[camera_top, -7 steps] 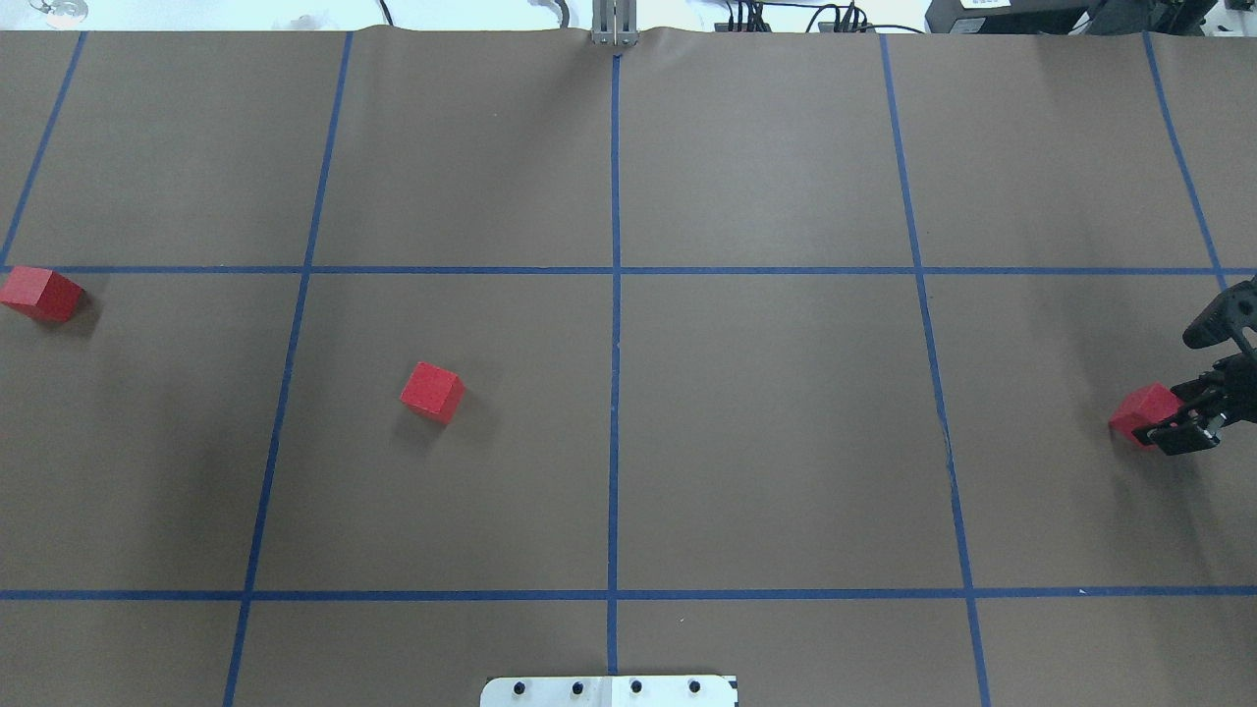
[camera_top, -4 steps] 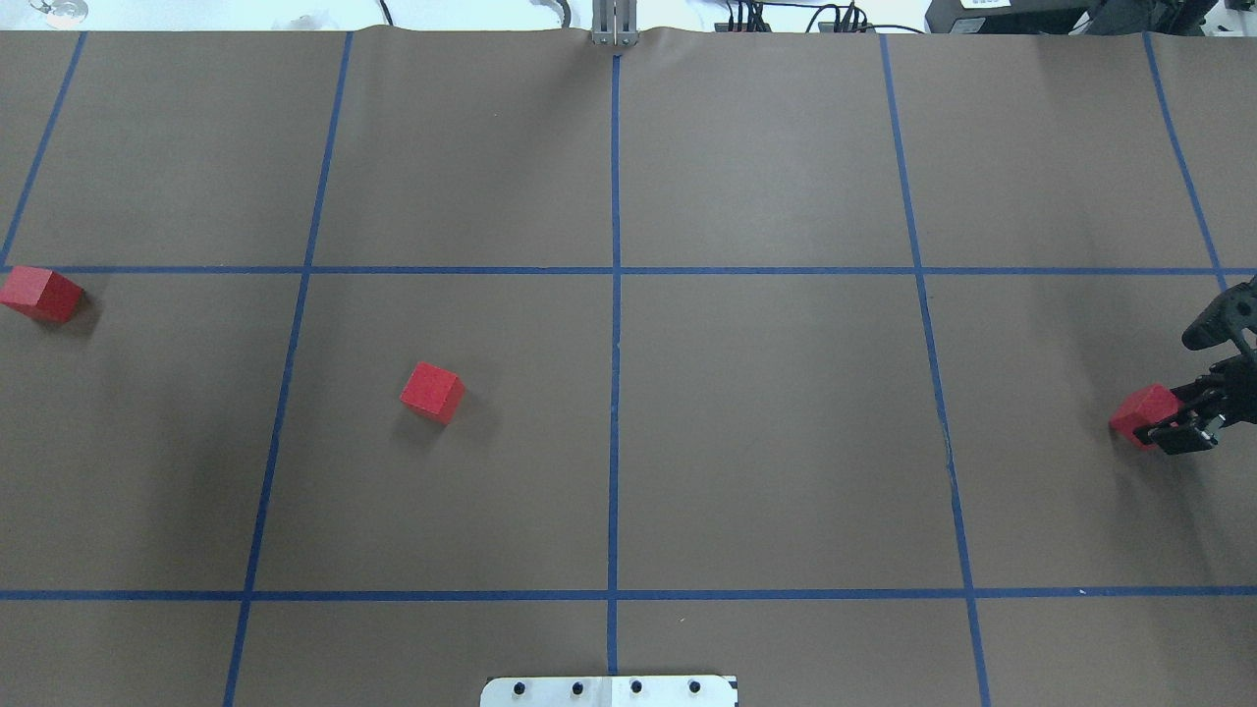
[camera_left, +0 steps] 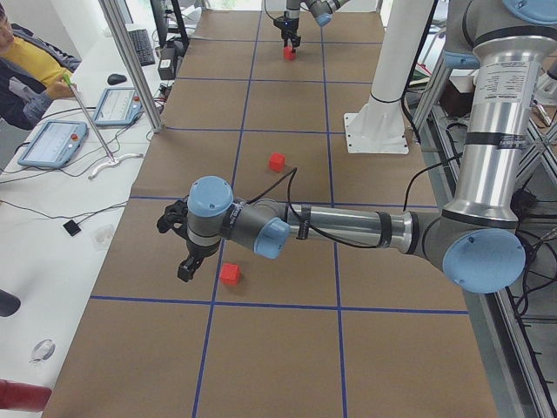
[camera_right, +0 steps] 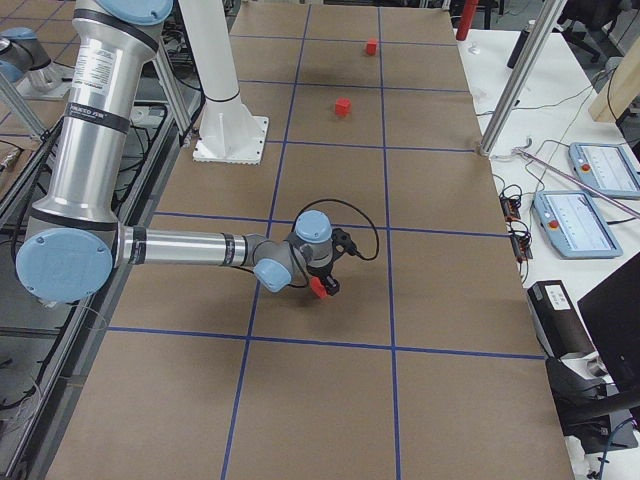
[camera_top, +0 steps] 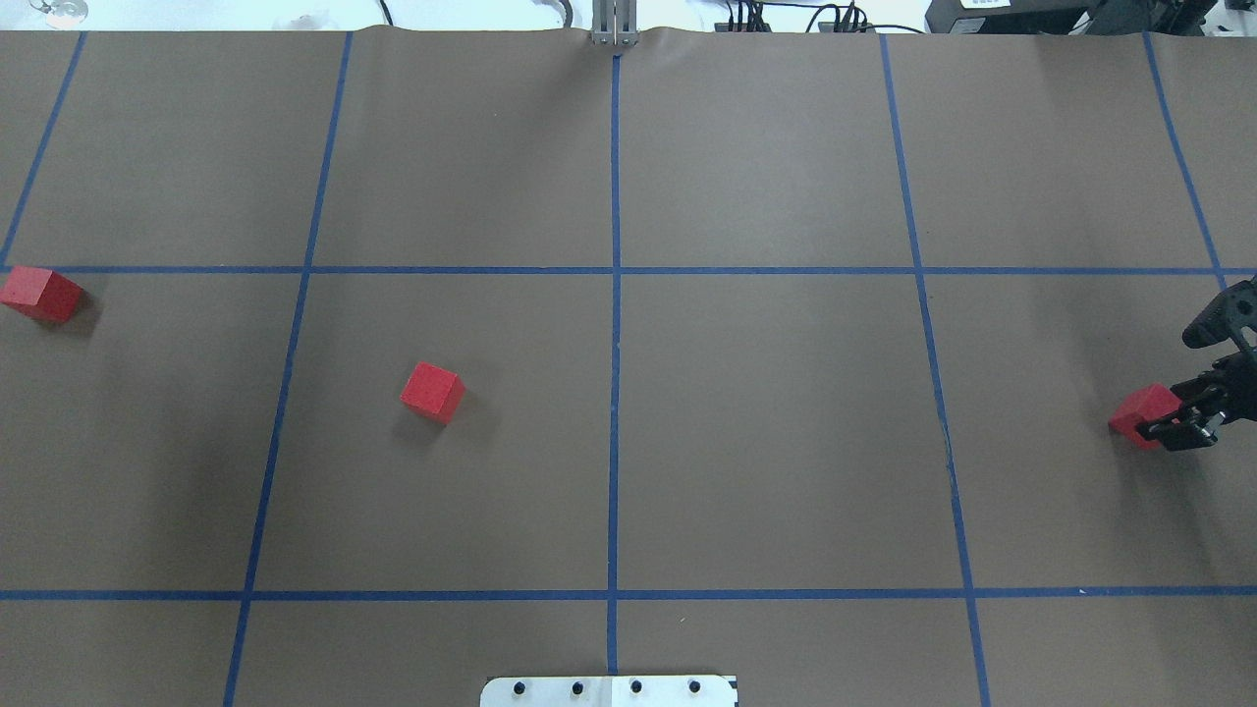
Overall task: Form red blocks into L shape at center
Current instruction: 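Lower the right gripper onto the red cube on its side and grasp it, then carry the red cube with the right gripper toward the table center, then lower the cube at the center grid crossing and open the right gripper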
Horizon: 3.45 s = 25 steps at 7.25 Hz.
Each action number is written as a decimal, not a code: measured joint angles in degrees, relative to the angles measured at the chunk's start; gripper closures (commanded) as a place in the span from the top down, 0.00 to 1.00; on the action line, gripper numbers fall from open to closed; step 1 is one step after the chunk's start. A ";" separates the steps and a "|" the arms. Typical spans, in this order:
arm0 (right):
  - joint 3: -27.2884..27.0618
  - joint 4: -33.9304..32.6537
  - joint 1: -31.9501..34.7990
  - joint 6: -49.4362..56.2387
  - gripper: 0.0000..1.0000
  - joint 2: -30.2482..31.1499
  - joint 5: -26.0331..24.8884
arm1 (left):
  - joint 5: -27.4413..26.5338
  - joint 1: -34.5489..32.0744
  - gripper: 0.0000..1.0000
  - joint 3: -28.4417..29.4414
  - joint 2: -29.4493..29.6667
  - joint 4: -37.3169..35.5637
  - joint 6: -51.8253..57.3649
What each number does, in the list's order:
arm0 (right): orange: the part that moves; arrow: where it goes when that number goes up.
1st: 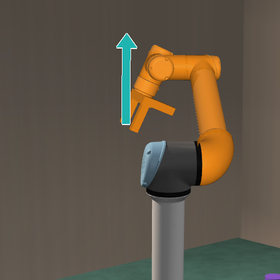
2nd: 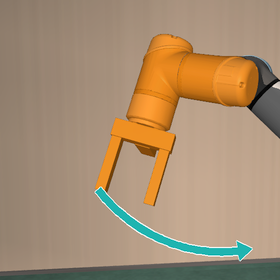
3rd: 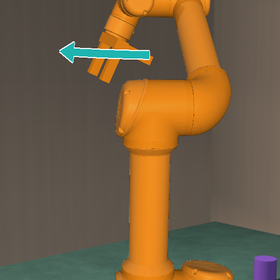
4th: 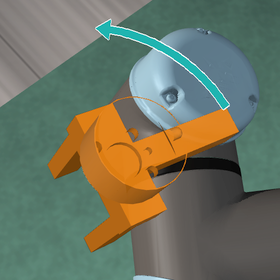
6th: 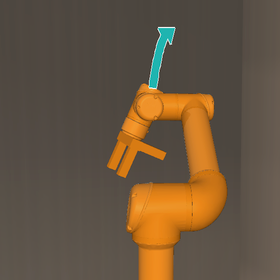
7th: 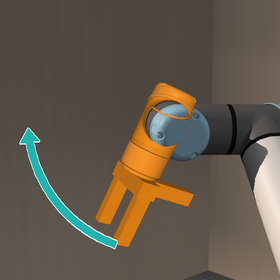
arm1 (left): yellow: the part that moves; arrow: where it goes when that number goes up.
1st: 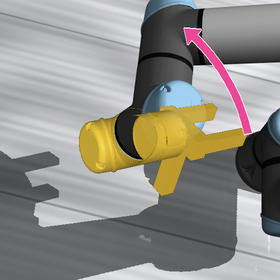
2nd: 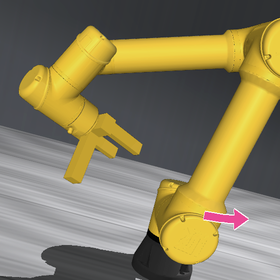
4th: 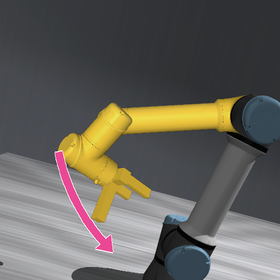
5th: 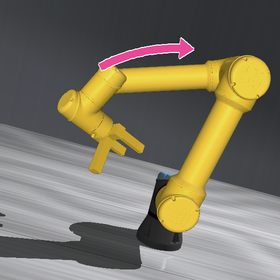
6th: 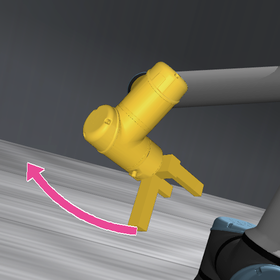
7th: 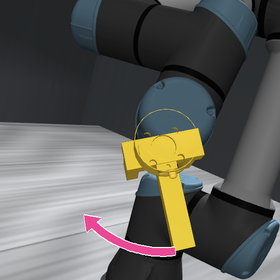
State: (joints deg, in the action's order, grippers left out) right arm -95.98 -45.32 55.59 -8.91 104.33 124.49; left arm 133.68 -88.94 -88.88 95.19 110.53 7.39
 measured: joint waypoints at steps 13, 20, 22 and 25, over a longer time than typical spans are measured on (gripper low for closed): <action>-1.15 -27.11 -13.83 -44.81 0.00 -38.95 -2.20 | 0.01 0.00 1.00 0.12 0.00 0.04 -0.09; 10.73 -44.05 -29.78 -62.77 0.00 -61.80 -20.35 | 0.01 0.00 1.00 0.66 0.00 0.04 0.00; 11.14 -44.06 -30.41 -62.88 0.09 -62.03 -20.65 | 0.00 0.00 1.00 0.76 0.00 0.04 0.00; 11.38 -44.09 -30.61 -62.89 0.34 -62.06 -20.69 | 0.07 0.00 1.00 0.88 0.00 0.04 0.00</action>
State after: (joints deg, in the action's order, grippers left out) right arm -84.60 -89.40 24.99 -71.80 42.27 103.80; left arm 133.74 -88.95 -88.00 95.19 110.57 7.38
